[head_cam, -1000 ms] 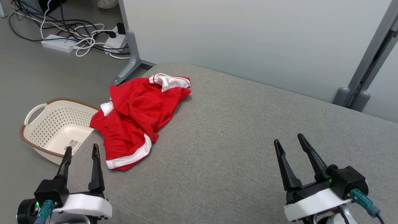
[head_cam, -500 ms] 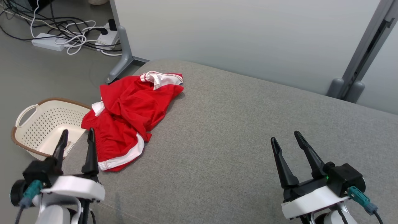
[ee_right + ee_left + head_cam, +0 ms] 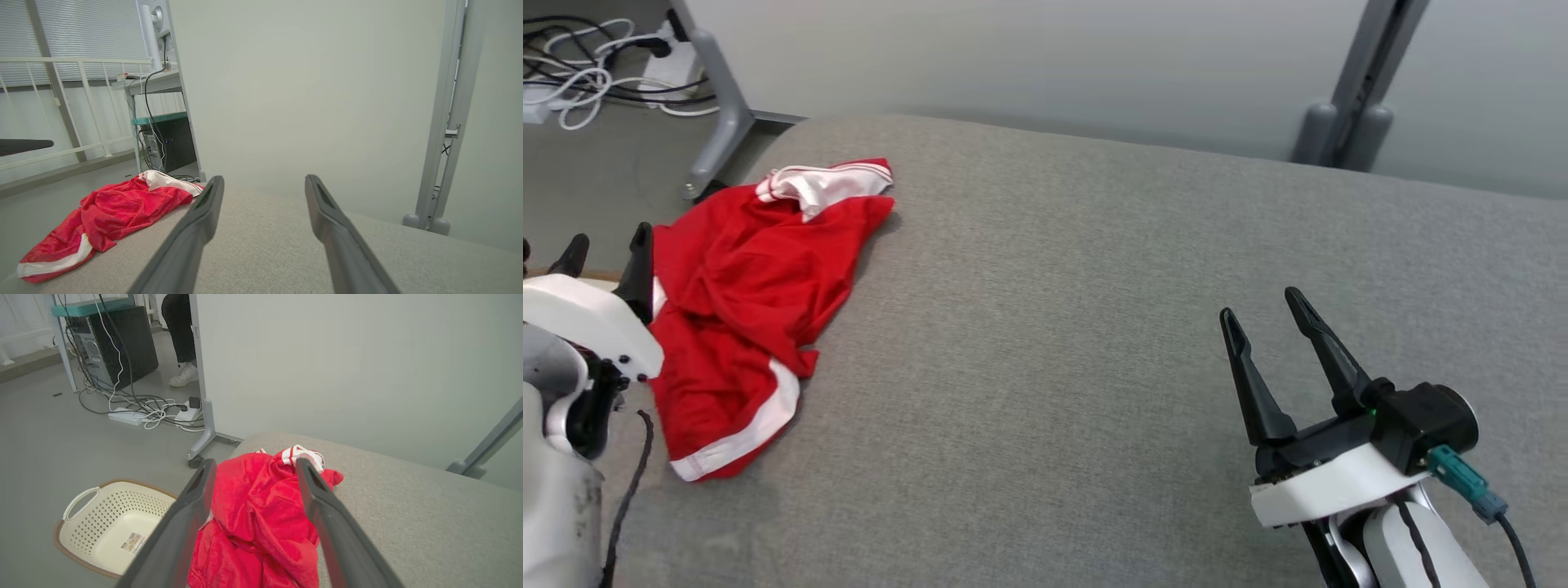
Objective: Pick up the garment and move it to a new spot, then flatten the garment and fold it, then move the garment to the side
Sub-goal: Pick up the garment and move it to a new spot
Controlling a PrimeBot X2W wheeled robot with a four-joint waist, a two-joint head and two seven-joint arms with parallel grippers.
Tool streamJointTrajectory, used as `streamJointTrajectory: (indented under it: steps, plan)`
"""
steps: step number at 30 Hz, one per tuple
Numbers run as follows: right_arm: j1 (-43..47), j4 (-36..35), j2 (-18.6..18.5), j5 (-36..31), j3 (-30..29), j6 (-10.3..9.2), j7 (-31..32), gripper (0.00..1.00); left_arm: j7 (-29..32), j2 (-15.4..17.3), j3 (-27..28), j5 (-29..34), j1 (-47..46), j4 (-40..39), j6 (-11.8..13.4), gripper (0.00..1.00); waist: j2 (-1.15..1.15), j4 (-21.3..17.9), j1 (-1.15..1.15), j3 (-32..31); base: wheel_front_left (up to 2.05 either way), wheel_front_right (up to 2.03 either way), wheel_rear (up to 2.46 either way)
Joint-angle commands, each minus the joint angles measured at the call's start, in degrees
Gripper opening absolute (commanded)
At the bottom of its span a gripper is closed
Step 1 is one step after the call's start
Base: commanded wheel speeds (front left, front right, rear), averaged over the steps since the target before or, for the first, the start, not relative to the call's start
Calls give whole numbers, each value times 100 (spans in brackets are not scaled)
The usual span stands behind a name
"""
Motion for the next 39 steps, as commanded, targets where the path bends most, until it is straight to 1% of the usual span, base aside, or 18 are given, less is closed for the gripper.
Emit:
streamJointTrajectory:
  steps: [1,3,6,10,12,15,18,24,25,26,27,28,29,32,39]
  plan:
    - [-97,-46,-45,-39,18,1,-30,100,149,58,6,-124,-141,198,-24,100,0,-316,0,260,0,0,0]
    - [-188,-97,-43,-50,47,1,-30,100,517,271,-42,-219,-399,635,-29,100,0,-518,0,383,0,0,0]
    - [-272,-134,-45,-69,26,1,-30,100,1099,463,-176,-445,-690,1195,-32,100,0,-798,0,536,0,0,0]
    - [-359,-178,-41,-85,3,1,-30,100,1557,763,-218,-689,-912,1766,-27,100,0,-1103,0,699,0,0,0]
    - [-392,-205,-40,-70,-7,1,-30,100,1749,864,-210,-769,-1001,2045,-22,100,0,-1231,0,762,0,0,0]
    - [-414,-221,-42,-55,-13,1,-30,100,1893,995,-217,-789,-1124,2373,-20,100,0,-1382,0,848,0,0,0]
    - [-456,-236,-40,-33,1,1,-30,100,1979,1130,-234,-751,-1181,2677,63,100,0,-1495,0,913,0,0,0]
    - [-445,-236,-40,-24,-7,1,-30,100,2153,1214,-295,-749,-1281,3048,68,100,0,-1581,0,938,0,0,0]
    - [-443,-228,-40,-21,-9,1,-30,100,2155,1229,-304,-758,-1292,3095,62,99,0,-1587,0,935,0,0,0]
    - [-439,-217,-40,-19,-14,1,-30,100,2147,1252,-318,-754,-1311,3137,58,86,0,-1591,0,929,0,0,0]
    - [-432,-209,-40,-20,-15,1,-30,100,2130,1264,-333,-744,-1328,3171,51,58,0,-1591,0,920,0,0,0]
    - [-418,-204,-41,-21,-12,1,-30,100,2113,1259,-346,-741,-1344,3197,45,33,0,-1590,0,907,0,0,0]
    - [-390,-187,-41,-23,-3,1,-30,100,2054,1249,-385,-728,-1342,3246,41,0,0,-1581,0,869,0,0,0]
    - [-361,-170,-41,-33,9,1,-30,100,1929,1242,-462,-715,-1319,3242,16,0,0,-1554,0,806,0,0,0]
    - [-231,-126,-41,0,17,1,-30,100,1377,1251,-756,-580,-1382,2959,-20,0,0,-1436,0,522,0,0,0]
